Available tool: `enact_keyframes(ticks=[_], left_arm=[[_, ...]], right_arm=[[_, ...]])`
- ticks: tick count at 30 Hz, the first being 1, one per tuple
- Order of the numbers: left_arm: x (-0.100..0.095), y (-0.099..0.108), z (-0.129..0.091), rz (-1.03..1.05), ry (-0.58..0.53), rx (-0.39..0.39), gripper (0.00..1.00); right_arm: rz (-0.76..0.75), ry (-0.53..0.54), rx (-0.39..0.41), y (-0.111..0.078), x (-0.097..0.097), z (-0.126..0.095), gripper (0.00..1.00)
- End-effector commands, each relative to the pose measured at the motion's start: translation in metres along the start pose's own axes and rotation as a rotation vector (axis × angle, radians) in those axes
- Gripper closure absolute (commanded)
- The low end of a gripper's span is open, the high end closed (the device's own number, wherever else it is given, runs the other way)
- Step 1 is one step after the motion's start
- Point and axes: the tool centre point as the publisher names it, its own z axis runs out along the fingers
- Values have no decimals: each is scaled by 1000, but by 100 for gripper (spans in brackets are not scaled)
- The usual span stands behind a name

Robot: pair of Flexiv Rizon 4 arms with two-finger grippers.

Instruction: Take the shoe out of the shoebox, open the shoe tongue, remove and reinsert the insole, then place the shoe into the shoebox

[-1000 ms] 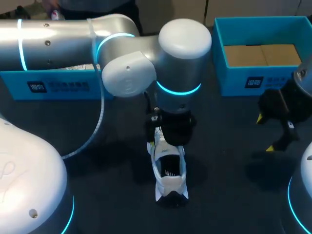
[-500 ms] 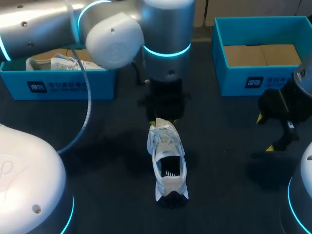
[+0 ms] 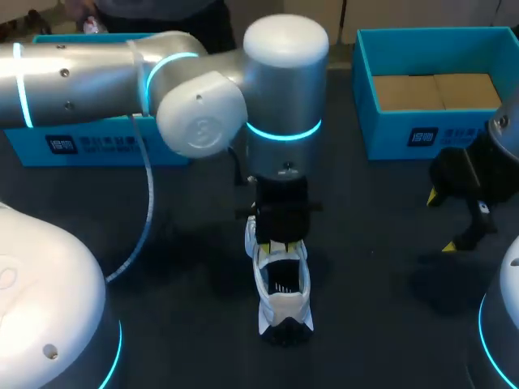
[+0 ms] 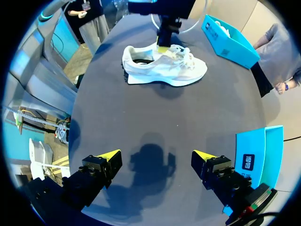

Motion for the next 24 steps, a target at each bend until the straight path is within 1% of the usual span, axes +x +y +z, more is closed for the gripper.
enact_keyframes(ticks=[1, 5, 7, 9, 13, 14, 16, 19, 21, 22, 24], left_arm=[[-3, -1, 7, 9, 0, -1, 66], [2, -1, -10, 5, -40, -34, 65], [3, -2, -11, 5, -44, -34, 65], [1, -4, -8, 4, -43, -33, 64], [-5, -6, 12, 10, -8, 3, 64], [-6, -7, 15, 11, -2, -1, 64], [-6, -8, 16, 11, -3, 14, 62], [-2, -12, 7, 12, -17, 8, 62], [3, -14, -4, 5, -32, -1, 60], [6, -15, -10, -4, -39, -18, 59], [12, -17, -23, -14, -55, -8, 56]], right_arm=[[-1, -1, 1, 0, 1, 1, 0], [-1, -1, 1, 0, 1, 1, 0], [-1, -1, 1, 0, 1, 1, 0], [-1, -1, 1, 0, 1, 1, 0], [-1, -1, 1, 0, 1, 1, 0], [-1, -1, 1, 0, 1, 1, 0], [-1, -1, 1, 0, 1, 1, 0], [-1, -1, 1, 0, 1, 1, 0], [-1, -1, 1, 0, 1, 1, 0], [-1, -1, 1, 0, 1, 1, 0], [-1, -1, 1, 0, 1, 1, 0]])
